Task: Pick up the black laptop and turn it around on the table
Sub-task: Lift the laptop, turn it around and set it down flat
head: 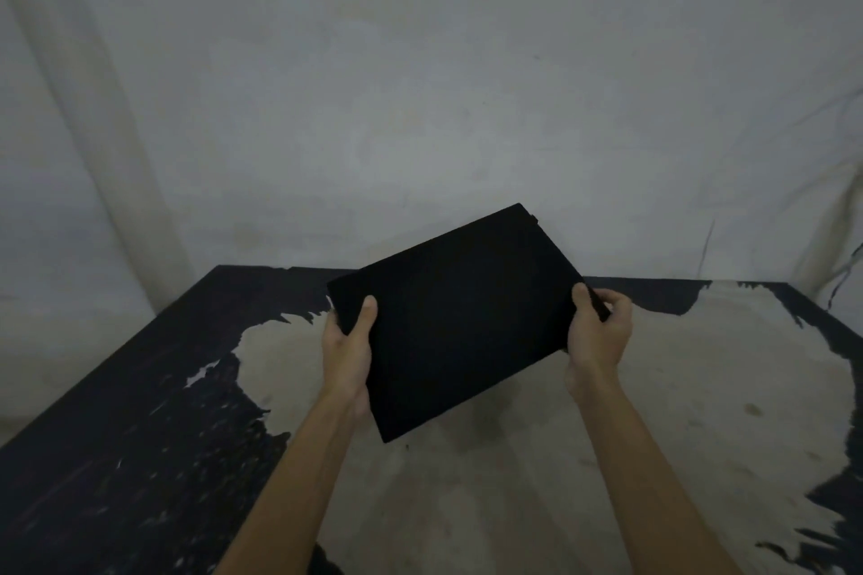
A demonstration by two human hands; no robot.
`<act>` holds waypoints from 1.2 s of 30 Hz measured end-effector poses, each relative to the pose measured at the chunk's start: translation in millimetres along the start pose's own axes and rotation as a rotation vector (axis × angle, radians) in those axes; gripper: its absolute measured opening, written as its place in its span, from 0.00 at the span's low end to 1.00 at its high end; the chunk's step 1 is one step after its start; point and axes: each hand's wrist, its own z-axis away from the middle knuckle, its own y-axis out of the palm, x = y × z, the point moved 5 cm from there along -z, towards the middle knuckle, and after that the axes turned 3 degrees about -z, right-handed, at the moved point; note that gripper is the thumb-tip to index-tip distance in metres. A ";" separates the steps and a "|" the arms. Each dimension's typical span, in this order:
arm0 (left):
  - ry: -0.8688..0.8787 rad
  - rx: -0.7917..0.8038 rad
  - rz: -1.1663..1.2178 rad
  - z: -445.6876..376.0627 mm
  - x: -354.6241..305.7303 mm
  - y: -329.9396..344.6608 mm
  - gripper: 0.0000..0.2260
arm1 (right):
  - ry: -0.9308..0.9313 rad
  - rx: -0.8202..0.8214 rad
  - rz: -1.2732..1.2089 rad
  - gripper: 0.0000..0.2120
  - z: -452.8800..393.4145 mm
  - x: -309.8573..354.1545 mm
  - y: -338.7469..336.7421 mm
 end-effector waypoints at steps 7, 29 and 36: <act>-0.115 0.117 -0.102 -20.7 -19.8 -26.6 0.12 | -0.001 0.468 0.280 0.09 -13.1 20.9 -3.1; 0.111 0.377 -0.503 -9.8 -18.4 -3.2 0.24 | 0.002 0.425 -0.076 0.21 -23.6 -1.9 -16.3; 0.187 0.266 -0.493 -16.8 22.7 -10.4 0.18 | -0.032 0.429 0.137 0.23 -44.4 -21.2 -5.7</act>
